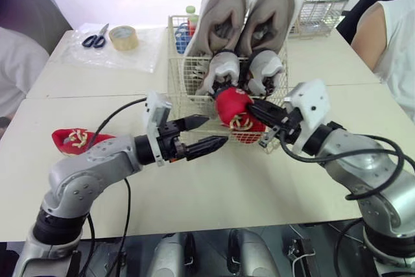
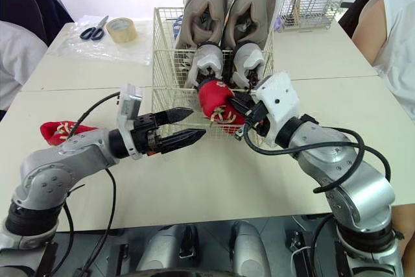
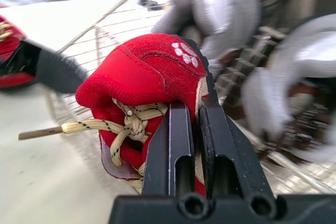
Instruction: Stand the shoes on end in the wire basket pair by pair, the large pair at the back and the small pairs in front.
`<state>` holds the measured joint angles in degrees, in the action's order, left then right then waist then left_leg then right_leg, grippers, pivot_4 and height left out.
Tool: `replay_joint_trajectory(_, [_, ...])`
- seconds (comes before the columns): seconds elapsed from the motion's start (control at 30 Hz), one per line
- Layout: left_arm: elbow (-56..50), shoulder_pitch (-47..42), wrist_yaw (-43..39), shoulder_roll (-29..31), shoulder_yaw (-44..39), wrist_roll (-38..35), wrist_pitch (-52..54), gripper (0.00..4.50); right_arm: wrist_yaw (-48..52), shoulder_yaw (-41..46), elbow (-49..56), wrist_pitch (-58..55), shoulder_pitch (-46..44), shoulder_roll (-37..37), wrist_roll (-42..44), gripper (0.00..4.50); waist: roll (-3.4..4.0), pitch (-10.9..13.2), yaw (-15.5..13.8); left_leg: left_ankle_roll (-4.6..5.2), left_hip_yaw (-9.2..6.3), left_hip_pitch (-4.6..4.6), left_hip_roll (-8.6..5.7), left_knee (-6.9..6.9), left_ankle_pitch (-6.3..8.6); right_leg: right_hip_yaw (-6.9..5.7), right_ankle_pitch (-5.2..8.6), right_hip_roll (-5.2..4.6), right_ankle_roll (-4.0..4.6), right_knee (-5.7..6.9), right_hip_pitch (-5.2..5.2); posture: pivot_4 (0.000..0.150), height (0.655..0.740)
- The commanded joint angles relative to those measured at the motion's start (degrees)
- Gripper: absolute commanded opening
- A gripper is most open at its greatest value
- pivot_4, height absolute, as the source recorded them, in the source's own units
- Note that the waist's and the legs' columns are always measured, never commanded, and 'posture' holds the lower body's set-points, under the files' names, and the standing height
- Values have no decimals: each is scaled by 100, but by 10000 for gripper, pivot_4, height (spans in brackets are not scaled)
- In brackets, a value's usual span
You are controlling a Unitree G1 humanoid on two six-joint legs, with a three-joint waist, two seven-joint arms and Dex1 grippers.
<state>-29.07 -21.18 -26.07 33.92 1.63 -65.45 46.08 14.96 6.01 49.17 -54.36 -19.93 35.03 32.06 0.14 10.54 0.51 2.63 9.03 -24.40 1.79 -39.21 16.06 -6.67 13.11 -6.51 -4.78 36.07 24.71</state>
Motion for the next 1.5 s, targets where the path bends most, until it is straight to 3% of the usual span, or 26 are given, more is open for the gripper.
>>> replay_joint_trajectory(0.03, [148, -207, -327, -117, 100, 243, -42, 44783, -527, 624, 626, -79, 319, -269, -73, 495, -1, -1, -28, 0, -2, 0, 0, 0, 0, -1, 0, 0, -1, 1, -1, 1500, 7400])
replay_joint_trajectory(0.37, [499, -446, -784, -431, 169, 757, -70, 44783, -1274, 1357, 765, 167, 1581, -1906, 665, 495, -4, -7, -46, -2, -2, 2, 2, 2, -1, 0, 1, 5, -1, -1, -3, 1500, 7400])
replay_joint_trajectory(0.5, [454, -413, -810, -468, 112, 827, -28, 44783, -1330, 1417, 589, 289, 1677, -1987, 801, 495, -4, -7, -58, -2, -2, 3, 1, 2, -1, 2, 2, 5, 0, -1, -4, 1500, 7400])
replay_joint_trajectory(0.67, [395, -342, -777, -434, 6, 840, 28, 44783, -1136, 1135, 538, 360, 1717, -1564, 650, 495, -3, -8, -60, -2, -3, 4, 2, 2, -1, 2, 2, 5, 0, 0, -4, 1500, 7400])
replay_joint_trajectory(0.77, [355, -297, -774, -424, -43, 817, 70, 44783, -1158, 1162, 510, 418, 1635, -1407, 672, 10450, -4, -9, -60, -2, -3, 6, 2, 2, -1, 4, 2, 5, 0, 0, -4, 1500, 7400])
replay_joint_trajectory(0.97, [377, -256, -830, -424, -98, 823, 135, 44783, -1227, 1411, 587, 408, 1733, -1171, 784, 38781, -4, -9, -71, -1, -3, 5, 2, 2, -1, 5, 2, 5, 0, 1, -4, 1500, 7400])
replay_joint_trajectory(1.07, [443, -290, -883, -460, -108, 809, 160, 44783, -1096, 1569, 873, 431, 2005, -1024, 1062, 38781, -4, -9, -92, -1, -4, 5, 2, 2, -1, 4, 2, 5, 0, 1, -4, 1500, 7400])
replay_joint_trajectory(1.3, [728, -413, -1196, -590, 3, 950, 138, 44783, -715, 2967, 1082, 732, 2791, -144, 2781, 38781, -5, -9, -122, 2, -3, 5, 0, -2, 1, 6, 2, 3, 0, -3, -7, 1500, 7400])
replay_joint_trajectory(1.5, [740, -430, -1260, -615, -173, 796, 270, 44783, -257, 4754, 303, 810, 4003, 1724, 6548, 38781, -21, -14, -124, 39, -11, 9, 4, -1, 22, 10, 3, 5, 2, -8, -15, 1500, 7400])
